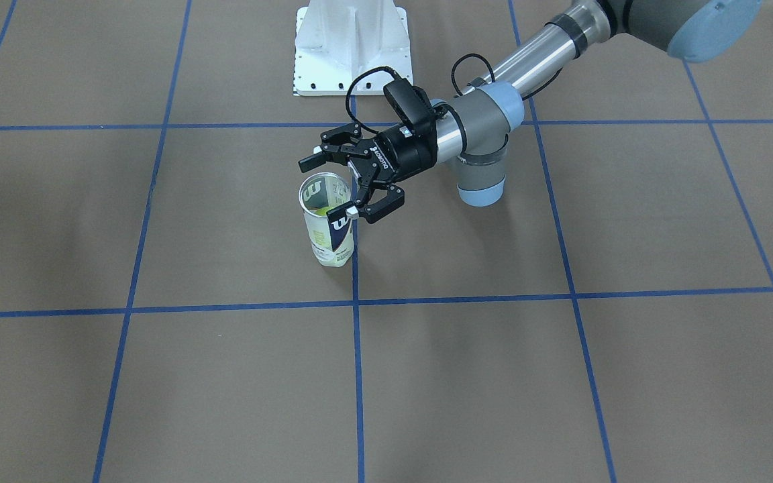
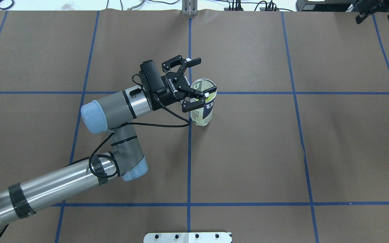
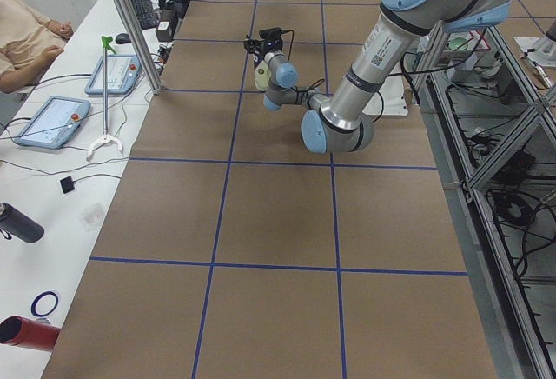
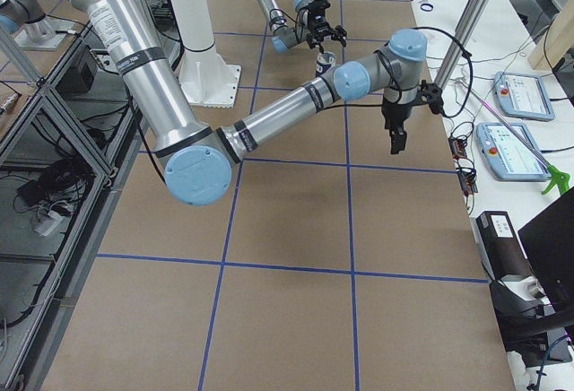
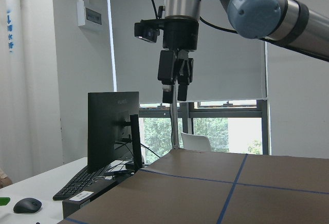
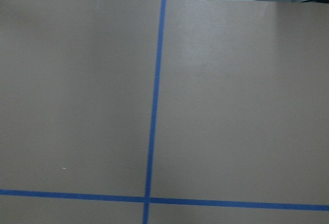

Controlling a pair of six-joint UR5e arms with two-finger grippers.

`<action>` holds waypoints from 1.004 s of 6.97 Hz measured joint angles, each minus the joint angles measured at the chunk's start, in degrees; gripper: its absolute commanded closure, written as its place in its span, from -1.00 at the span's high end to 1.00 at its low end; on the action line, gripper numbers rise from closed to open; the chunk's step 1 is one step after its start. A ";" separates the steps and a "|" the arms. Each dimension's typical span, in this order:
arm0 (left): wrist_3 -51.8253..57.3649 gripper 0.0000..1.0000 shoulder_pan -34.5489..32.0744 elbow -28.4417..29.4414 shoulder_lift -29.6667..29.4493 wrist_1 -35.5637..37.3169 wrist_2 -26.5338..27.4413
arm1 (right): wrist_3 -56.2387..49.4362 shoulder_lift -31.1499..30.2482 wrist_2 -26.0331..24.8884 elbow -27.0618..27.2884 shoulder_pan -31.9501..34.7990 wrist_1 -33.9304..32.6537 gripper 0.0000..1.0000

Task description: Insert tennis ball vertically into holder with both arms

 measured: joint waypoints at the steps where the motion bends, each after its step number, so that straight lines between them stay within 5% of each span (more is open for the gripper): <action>1: -0.06 0.99 -1.80 -0.16 1.45 0.38 -0.46 | -5.75 -3.11 1.53 -3.23 3.65 2.51 1.00; 7: -3.97 0.98 -15.41 -0.43 16.41 1.90 -3.12 | -19.27 -20.25 0.55 -8.11 14.33 10.81 1.00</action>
